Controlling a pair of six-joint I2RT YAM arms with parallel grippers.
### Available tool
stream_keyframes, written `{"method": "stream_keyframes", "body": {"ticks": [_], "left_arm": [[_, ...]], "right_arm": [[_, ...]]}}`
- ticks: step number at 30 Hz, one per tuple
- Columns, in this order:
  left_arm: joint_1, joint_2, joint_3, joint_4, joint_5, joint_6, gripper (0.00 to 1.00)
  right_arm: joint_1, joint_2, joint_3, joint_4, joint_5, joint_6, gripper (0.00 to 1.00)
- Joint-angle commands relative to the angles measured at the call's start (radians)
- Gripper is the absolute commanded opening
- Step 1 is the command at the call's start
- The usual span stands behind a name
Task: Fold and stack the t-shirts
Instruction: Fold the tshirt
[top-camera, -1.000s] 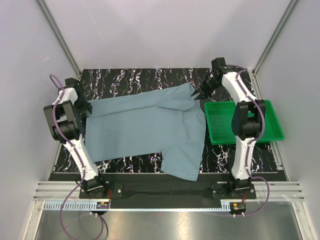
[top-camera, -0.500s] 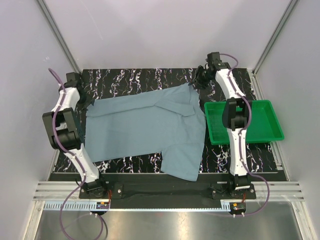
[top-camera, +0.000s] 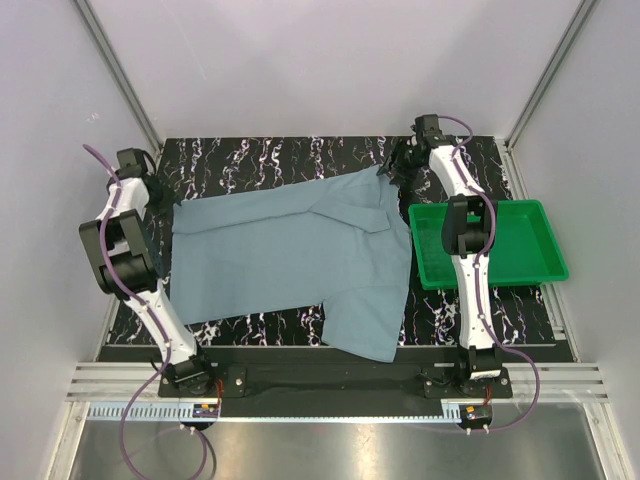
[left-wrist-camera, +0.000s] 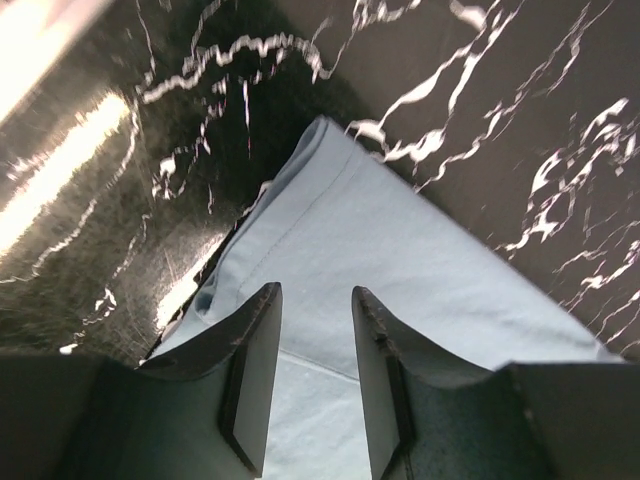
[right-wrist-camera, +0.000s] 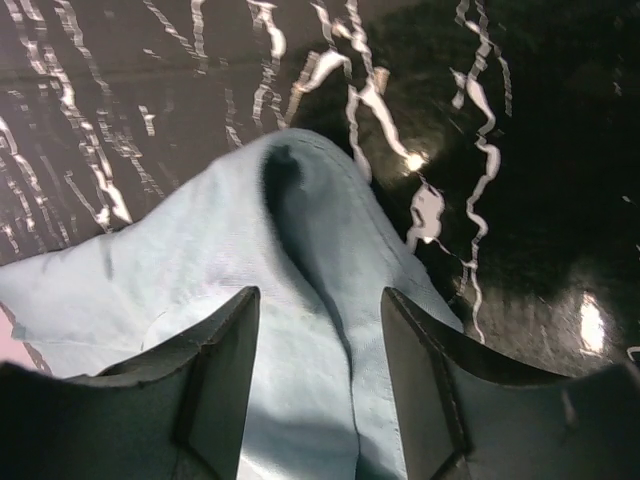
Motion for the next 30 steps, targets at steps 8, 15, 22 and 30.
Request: {"method": "stream_keyframes", "body": {"ticks": [8,15,22,30], "left_arm": [[0.017,0.032,-0.037,0.037,0.077,-0.037,0.33],[0.039,0.087,-0.031,-0.002,0.055,-0.037,0.30],[0.034,0.069,-0.016,0.000,0.049,-0.015,0.31],[0.034,0.096,-0.013,-0.015,0.046,-0.017,0.32]], "right_arm": [[0.000,-0.020,0.065,0.085,-0.083,-0.031,0.61],[0.000,0.018,0.092,0.116,-0.106,0.000,0.64],[0.000,0.047,0.091,0.151,-0.123,0.032,0.64],[0.003,0.113,0.126,0.222,-0.141,0.095,0.58]]}}
